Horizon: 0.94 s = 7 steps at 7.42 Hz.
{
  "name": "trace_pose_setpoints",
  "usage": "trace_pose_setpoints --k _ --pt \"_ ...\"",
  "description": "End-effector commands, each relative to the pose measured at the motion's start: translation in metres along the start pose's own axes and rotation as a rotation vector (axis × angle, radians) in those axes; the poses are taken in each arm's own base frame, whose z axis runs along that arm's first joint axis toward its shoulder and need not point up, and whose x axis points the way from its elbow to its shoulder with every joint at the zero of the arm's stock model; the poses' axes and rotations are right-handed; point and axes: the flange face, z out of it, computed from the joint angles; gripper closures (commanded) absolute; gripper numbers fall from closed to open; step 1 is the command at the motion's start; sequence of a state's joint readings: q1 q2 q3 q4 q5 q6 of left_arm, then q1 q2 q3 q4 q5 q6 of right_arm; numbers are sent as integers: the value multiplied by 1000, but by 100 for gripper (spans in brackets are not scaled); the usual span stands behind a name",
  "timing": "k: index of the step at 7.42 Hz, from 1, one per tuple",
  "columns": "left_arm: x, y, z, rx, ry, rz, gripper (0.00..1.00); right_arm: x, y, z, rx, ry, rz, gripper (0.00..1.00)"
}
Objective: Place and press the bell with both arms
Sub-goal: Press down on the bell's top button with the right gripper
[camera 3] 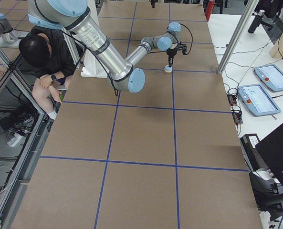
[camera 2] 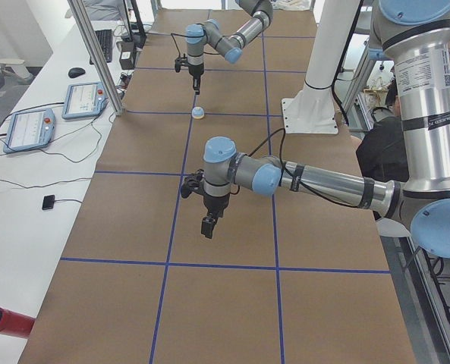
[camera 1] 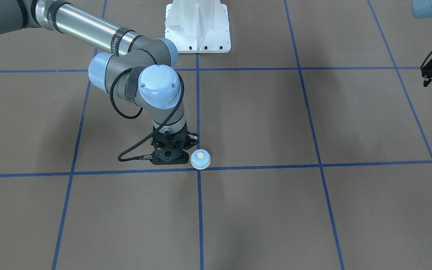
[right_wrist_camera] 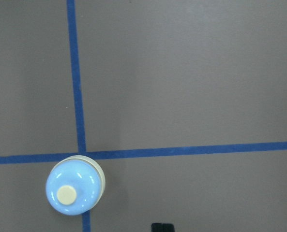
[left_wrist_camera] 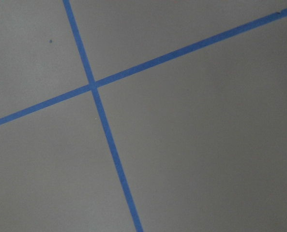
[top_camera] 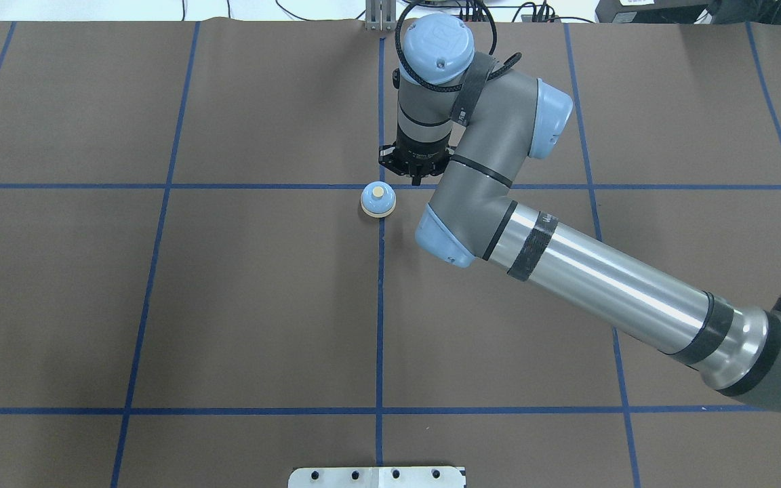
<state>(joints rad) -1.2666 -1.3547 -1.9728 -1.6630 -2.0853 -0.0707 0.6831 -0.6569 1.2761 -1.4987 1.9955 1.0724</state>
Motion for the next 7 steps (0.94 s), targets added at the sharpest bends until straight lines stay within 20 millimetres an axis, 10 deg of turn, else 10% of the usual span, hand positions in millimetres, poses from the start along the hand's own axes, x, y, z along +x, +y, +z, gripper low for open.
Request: trace_pose_setpoints --k 1,4,7 --pt "-2 0 -5 -10 -1 5 0 -14 1 2 2 -13 -19 100" --pt "-4 1 -4 -12 0 2 0 -69 3 -3 -19 -23 -33 100" --pt "-3 0 -5 -9 0 5 0 -68 -3 13 -16 -27 -38 100"
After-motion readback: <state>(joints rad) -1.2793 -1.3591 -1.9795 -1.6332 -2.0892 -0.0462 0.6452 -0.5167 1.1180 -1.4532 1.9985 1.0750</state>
